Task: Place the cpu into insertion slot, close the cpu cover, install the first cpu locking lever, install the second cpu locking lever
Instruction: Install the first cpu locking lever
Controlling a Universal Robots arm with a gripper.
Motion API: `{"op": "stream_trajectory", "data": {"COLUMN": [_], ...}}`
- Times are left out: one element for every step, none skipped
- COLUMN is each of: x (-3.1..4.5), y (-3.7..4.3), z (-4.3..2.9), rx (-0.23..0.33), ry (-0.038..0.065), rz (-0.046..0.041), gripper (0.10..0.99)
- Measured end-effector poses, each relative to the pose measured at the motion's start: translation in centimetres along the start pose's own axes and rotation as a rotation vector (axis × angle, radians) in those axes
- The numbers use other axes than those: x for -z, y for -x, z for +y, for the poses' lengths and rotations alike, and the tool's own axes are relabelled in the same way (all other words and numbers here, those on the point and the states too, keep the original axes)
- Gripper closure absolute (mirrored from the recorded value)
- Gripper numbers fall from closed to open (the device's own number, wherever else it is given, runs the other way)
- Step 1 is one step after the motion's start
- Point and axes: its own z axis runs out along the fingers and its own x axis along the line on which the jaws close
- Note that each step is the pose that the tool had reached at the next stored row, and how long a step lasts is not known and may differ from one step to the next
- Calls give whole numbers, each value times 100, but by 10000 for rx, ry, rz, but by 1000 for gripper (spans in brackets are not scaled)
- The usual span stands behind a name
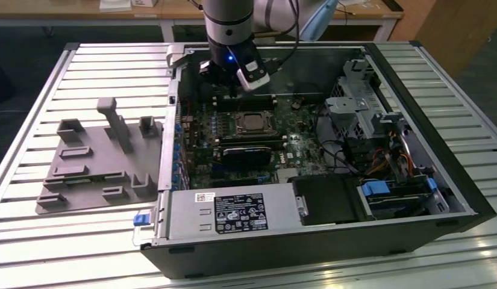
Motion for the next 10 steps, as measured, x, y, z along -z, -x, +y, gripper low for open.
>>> {"op": "stream_trajectory", "data": {"x": [0,-1,-2,-3,-5,-7,-10,-12,-15,-17], "y": [0,1,1,5,10,19,30,42,54,64], "z": [0,0,0,0,0,0,0,1,1,1], "rx": [0,0,1,2,3,1,2,2,2,2], "ry": [0,-4,-6,-9,-13,-17,-18,-19,-23,-27], "rz": [0,0,0,0,0,0,0,0,-1,-1], "gripper": [984,984,984,984,984,984,984,984,984,984]}}
